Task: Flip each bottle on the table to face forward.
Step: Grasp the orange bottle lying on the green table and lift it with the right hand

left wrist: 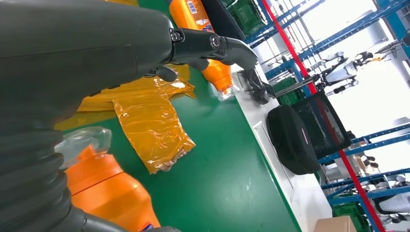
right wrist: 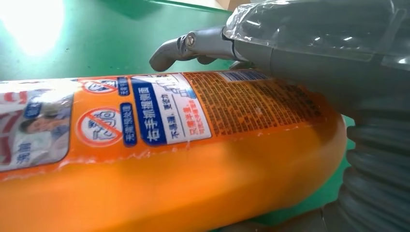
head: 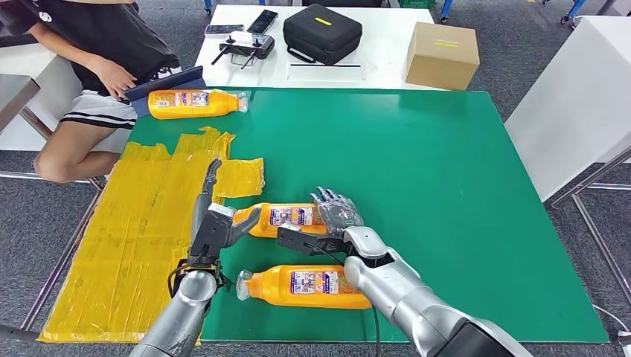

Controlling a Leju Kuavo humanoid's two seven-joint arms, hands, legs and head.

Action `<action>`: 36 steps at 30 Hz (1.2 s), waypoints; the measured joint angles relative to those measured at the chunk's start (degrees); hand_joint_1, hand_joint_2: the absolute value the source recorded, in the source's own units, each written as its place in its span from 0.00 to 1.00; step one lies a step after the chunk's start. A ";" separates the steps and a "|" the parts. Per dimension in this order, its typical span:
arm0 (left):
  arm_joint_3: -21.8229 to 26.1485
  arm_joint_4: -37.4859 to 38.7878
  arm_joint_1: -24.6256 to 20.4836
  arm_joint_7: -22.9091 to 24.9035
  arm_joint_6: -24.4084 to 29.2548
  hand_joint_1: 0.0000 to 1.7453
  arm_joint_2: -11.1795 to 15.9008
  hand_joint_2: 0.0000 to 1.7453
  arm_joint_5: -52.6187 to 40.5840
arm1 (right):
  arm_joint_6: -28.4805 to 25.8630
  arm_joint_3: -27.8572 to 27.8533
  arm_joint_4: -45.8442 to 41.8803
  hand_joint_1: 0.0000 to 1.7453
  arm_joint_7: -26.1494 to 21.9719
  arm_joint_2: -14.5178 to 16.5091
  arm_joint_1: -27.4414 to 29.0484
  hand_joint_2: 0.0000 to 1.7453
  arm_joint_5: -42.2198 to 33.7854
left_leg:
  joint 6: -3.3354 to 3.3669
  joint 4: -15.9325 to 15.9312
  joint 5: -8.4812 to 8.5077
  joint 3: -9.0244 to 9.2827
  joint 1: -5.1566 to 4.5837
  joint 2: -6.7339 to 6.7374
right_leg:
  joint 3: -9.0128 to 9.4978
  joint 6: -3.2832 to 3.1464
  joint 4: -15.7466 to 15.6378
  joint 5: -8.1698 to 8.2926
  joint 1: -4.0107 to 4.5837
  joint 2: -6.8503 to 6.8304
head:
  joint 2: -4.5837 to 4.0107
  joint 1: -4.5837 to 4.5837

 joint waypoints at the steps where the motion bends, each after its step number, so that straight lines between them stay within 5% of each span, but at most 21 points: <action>1: 0.00 0.07 -0.09 -0.02 0.01 0.00 0.00 1.00 0.13 | -0.11 -0.27 0.12 0.99 -0.13 0.11 0.01 1.00 0.17 | 0.00 0.00 0.00 0.01 0.00 0.00 | 0.01 0.00 0.00 0.00 0.00 0.00 | 0.00 -0.01; 22: -0.76 1.07 -0.38 -1.00 0.42 0.00 0.00 1.00 1.63 | -5.89 -4.37 -0.83 1.00 -0.21 0.55 2.67 1.00 7.26 | 0.00 0.00 0.00 0.04 0.00 -0.07 | 0.07 0.00 0.00 -0.01 0.00 -0.02 | 0.00 0.00; 36: -0.69 -3.68 1.27 0.77 -1.07 0.00 0.39 1.00 1.46 | -13.01 -15.76 -18.61 1.00 -12.18 0.28 12.51 1.00 -7.49 | 0.00 0.00 -0.01 -0.18 0.00 -0.16 | -0.09 0.00 0.00 -0.02 -0.01 -0.05 | 0.00 -0.01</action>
